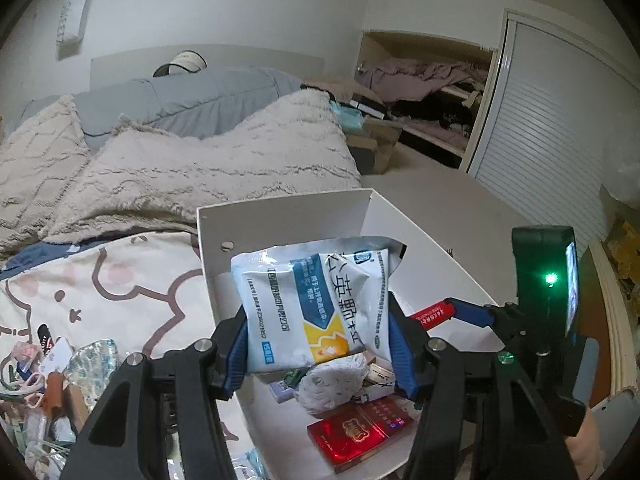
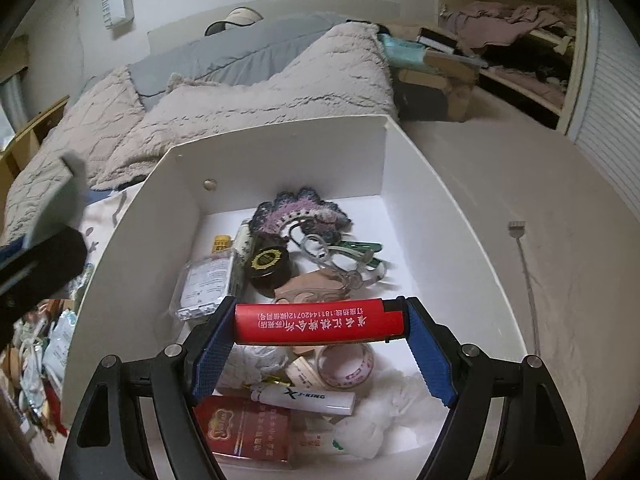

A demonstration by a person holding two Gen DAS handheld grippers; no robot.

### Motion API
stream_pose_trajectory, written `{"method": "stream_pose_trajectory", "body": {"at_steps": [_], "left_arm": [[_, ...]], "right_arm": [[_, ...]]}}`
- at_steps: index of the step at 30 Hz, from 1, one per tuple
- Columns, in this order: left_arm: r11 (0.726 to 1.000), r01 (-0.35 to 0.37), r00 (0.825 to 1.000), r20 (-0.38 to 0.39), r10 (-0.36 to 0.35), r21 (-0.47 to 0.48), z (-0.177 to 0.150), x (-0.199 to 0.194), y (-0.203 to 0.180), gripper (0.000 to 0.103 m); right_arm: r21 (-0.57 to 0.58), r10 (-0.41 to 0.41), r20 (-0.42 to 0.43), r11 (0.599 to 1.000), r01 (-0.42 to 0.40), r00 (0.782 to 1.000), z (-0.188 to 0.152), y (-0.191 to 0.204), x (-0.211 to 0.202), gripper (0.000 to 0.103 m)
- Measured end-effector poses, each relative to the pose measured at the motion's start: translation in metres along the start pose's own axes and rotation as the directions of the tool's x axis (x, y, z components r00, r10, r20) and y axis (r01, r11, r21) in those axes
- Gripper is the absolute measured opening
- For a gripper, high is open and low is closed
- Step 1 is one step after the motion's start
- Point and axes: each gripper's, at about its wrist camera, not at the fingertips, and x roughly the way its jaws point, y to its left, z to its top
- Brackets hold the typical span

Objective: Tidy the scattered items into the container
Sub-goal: 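Open both tools to drop the red lighter and medicine packet into the box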

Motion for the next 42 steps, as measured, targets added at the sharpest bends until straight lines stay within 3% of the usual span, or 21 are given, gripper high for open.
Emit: {"method": "stream_pose_trajectory", "body": {"at_steps": [5, 17, 23, 27, 30, 33, 34, 35, 37, 42], "left_arm": [[1.000, -0.007, 1.000, -0.024, 0.008, 0.012, 0.001, 0.008, -0.004, 0.058], [0.999, -0.007, 0.989, -0.148, 0.013, 0.038, 0.012, 0.045, -0.019, 0.058], [0.999, 0.018, 0.967, -0.254, -0.007, 0.040, 0.012, 0.075, -0.026, 0.058], [0.999, 0.026, 0.943, -0.332, -0.010, 0.043, 0.003, 0.095, -0.031, 0.058], [0.998, 0.029, 0.937, -0.350, -0.011, 0.047, 0.000, 0.099, -0.036, 0.058], [0.999, 0.036, 0.938, -0.346, -0.024, 0.026, 0.002, 0.098, -0.039, 0.062], [0.999, 0.034, 0.938, -0.346, -0.025, 0.020, 0.002, 0.098, -0.039, 0.067], [1.000, 0.025, 0.938, -0.345, -0.018, 0.016, 0.002, 0.098, -0.040, 0.080], [1.000, -0.004, 0.944, -0.329, 0.012, 0.026, 0.004, 0.098, -0.042, 0.088], [0.999, -0.009, 0.952, -0.306, 0.021, 0.039, 0.005, 0.092, -0.042, 0.089]], "right_arm": [[-0.002, -0.001, 0.003, 1.000, 0.001, 1.000, 0.000, 0.000, 0.000, 0.091], [0.012, 0.013, 0.008, 1.000, -0.013, 1.000, -0.007, -0.014, -0.014, 0.091], [0.014, -0.010, 0.005, 1.000, 0.010, 1.000, -0.010, -0.024, -0.018, 0.091], [-0.010, -0.035, -0.007, 0.999, 0.035, 0.999, -0.014, -0.027, -0.018, 0.091], [-0.018, -0.013, -0.019, 1.000, 0.012, 1.000, -0.016, -0.029, -0.016, 0.091], [-0.025, -0.031, -0.030, 0.999, 0.030, 0.999, -0.018, -0.028, -0.013, 0.091], [-0.027, -0.032, -0.033, 0.999, 0.031, 0.999, -0.018, -0.028, -0.012, 0.091], [-0.030, -0.030, -0.035, 0.999, 0.028, 0.999, -0.019, -0.027, -0.011, 0.091], [-0.036, -0.025, -0.035, 0.999, 0.024, 0.999, -0.020, -0.027, -0.011, 0.091], [-0.036, -0.022, -0.028, 0.999, 0.021, 0.999, -0.021, -0.027, -0.012, 0.091]]}}
